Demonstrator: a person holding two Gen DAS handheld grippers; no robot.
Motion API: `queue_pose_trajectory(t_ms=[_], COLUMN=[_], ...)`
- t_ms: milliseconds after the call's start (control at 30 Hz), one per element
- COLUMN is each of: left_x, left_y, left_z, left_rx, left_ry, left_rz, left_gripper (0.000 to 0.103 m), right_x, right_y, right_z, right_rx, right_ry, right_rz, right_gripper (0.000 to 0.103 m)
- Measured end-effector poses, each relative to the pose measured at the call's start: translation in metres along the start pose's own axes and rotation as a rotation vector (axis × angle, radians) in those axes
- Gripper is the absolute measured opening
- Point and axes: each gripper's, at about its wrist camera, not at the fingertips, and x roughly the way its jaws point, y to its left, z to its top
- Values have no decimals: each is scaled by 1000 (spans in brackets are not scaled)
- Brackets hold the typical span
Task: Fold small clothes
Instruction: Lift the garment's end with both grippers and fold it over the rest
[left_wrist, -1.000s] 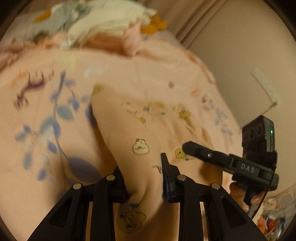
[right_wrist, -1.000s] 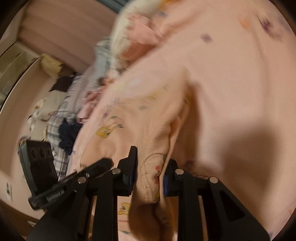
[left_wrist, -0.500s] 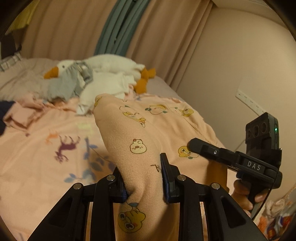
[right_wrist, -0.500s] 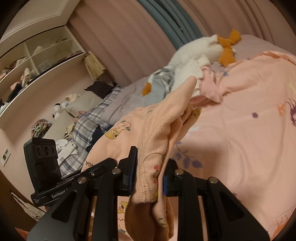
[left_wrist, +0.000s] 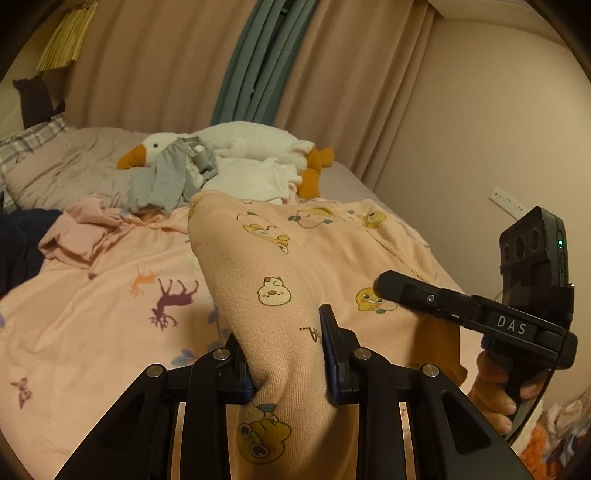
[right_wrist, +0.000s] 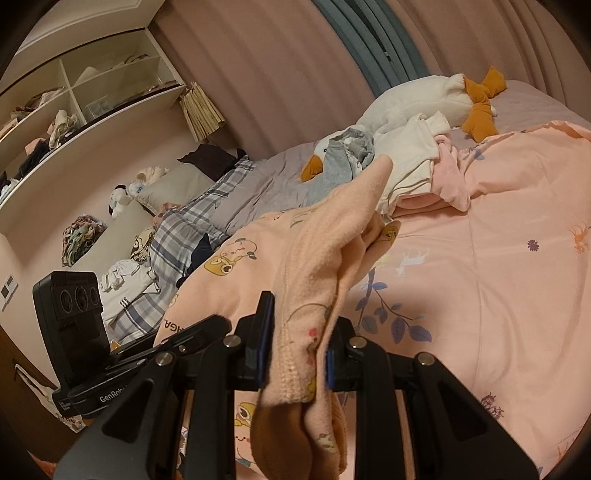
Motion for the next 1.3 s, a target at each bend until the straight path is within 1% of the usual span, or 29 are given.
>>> queue_pose_trajectory(t_ms=[133,500,600,733,833,867,967,1000,1067,1100,1133,1167,1200,1233,1300], left_x=[1,9,19,46,76,82,115,126,146,154,159,156,151,147,144], left_y=[5,13,22,34,45,48,61,67,81,87,92,94,96,97,99], left_z=[1,-1,-1,-2,-16,-21,-43,-51,-71,-80,-91,-96,-99,-99,-96], left_rx=[-19,-26,-38,-40,-13,-11,-13,-24,-78,-104,-124,-134,-139,-145,-157], left_ry=[7,35,46,101,138,150,220,247,317,356,379,360,335,330,341], left_rz=[-6,16,25,76,136,142,160,163,167,171,172,172,170,173,163], left_gripper=[27,27,27,27,27,27,27,27,27,28,33,40,42,46,47], right_x=[4,22,36,64,88,99,127,138,158,168,176,177,174,169,166], right_y=[3,0,-1,-10,-22,-27,-46,-55,-74,-86,-97,-103,-108,-113,-118], right_z=[0,1,2,1,-8,-13,-28,-35,-51,-62,-73,-80,-83,-83,-81], right_rx=[-5,9,7,11,11,14,19,28,61,93,111,113,115,133,169], right_ry=[7,44,64,95,131,156,226,254,320,368,410,416,399,382,390], right_rz=[-8,-11,-24,-64,-118,-143,-196,-210,-233,-244,-261,-266,-254,-233,-216], right_gripper=[24,24,24,24,24,24,24,24,24,24,25,28,30,34,37])
